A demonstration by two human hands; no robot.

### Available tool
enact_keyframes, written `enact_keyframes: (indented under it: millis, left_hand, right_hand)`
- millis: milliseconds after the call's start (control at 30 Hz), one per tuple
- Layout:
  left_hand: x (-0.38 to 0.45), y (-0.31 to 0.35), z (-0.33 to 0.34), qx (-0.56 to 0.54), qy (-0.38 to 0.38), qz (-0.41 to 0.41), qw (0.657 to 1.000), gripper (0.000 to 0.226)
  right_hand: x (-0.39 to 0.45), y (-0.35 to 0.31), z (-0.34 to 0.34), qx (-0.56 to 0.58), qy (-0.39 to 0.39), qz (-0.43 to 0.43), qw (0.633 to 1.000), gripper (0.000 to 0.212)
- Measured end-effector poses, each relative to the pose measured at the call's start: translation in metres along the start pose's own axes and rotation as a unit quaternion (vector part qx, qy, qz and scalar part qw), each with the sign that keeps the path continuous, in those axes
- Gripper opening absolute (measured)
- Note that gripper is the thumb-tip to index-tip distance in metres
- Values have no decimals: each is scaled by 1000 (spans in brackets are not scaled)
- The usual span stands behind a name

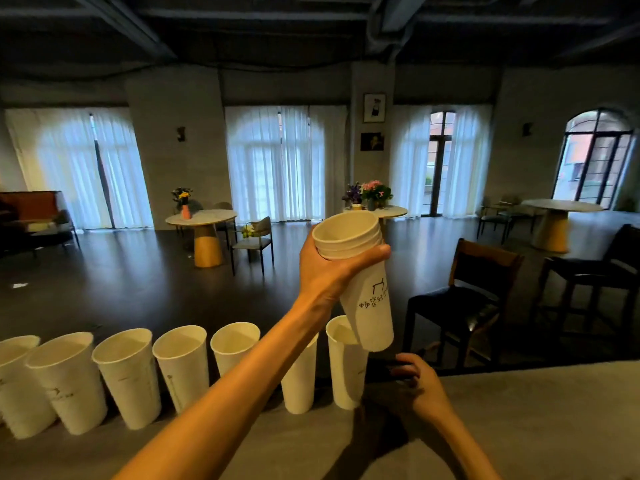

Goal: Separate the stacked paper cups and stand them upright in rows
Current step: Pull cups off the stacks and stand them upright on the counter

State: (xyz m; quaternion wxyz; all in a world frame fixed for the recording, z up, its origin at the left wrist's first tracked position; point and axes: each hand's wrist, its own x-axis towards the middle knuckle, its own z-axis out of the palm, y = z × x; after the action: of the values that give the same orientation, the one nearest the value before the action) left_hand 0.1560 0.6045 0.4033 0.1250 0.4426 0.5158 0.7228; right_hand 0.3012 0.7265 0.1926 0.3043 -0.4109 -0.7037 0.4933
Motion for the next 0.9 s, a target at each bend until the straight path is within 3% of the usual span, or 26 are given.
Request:
enact_keyframes:
  millis: [100, 167, 233, 300, 500, 633, 733, 800, 867, 900]
  left_hand:
    - [-11, -7, 26, -6, -28, -34, 999, 83]
    - [-20, -12, 43, -9, -39, -43, 998, 72]
    - [-27, -17, 59, -12, -62, -47, 997, 62]
    - [-32, -25, 74, -6, -91, -53, 994, 61]
    - [-45, -34, 92, 25, -152, -55, 986, 61]
    - [-48, -39, 89, 45, -138, -37, 989, 62]
    - [-46, -43, 90, 46, -88, -37, 994, 66]
    - [-34, -39, 87, 30, -49, -36, 998, 67]
    - [-19, -25, 82, 13, -40, -24, 999, 73]
    - [-10, -19, 80, 10, -41, -14, 999, 75]
  right_hand:
    - [-17, -10, -47, -50, 42, -65, 996, 62]
    - [-27, -20, -74, -32, -20, -87, 995, 69]
    - [-37, -31, -95, -33, -92, -106, 990, 91]
    - [-46, -41, -106, -21, -108, -99, 989, 109]
    - [-54, -53, -97, -23, 29, -138, 990, 67]
    - [-46, -43, -83, -26, 74, -146, 986, 71]
    - [-35, -35, -66, -7, 116, -126, 985, 76]
    - [-28, -22, -58, -37, 104, -103, 989, 82]
    - [-24, -9, -33, 2, 116, -76, 990, 81]
    - [-24, 1, -23, 32, 151, -108, 982, 78]
